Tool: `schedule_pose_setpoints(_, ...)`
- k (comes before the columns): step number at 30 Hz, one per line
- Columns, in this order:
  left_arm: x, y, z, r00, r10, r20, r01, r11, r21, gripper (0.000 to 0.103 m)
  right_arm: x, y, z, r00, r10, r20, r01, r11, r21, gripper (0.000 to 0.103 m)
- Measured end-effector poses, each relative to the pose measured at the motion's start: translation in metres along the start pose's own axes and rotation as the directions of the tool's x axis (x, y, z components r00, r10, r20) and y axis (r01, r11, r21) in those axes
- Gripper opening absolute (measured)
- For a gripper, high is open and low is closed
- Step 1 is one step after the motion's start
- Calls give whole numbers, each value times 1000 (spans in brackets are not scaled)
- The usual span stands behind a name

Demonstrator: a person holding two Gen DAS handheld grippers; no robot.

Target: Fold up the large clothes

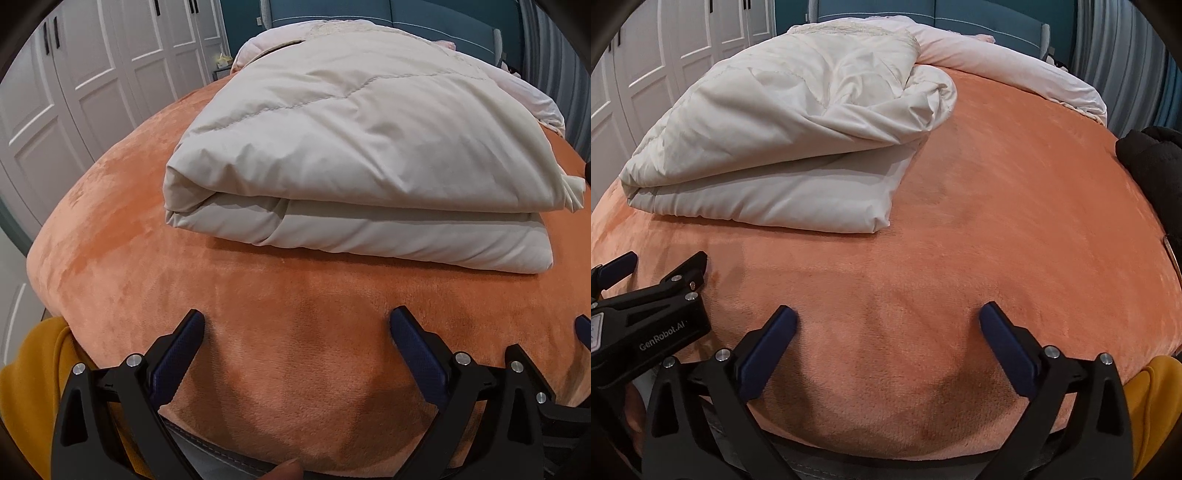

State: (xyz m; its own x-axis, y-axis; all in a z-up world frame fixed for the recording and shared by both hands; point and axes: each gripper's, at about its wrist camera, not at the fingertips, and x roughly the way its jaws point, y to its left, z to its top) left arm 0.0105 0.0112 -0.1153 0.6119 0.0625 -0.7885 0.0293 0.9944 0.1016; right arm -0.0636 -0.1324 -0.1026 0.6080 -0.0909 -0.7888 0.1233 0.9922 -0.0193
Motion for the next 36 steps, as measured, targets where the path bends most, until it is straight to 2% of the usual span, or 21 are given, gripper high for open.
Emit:
schedule_pose_setpoints(10, 0, 6, -3, 1000, -14, 14, 14, 1000, -10, 98, 1, -1, 0, 1000, 4, 12, -4, 1000, -3, 98)
schedule_pose_setpoints(18, 2, 5, -4, 999, 5, 40, -5, 1000, -11, 98, 3, 0, -2, 1000, 0, 21, 0, 1000, -7, 98)
schedule_pose_setpoints(36, 1, 3, -5, 999, 3, 43, -2, 1000, -13, 98, -2, 3, -1, 1000, -7, 28, 7, 1000, -8, 98)
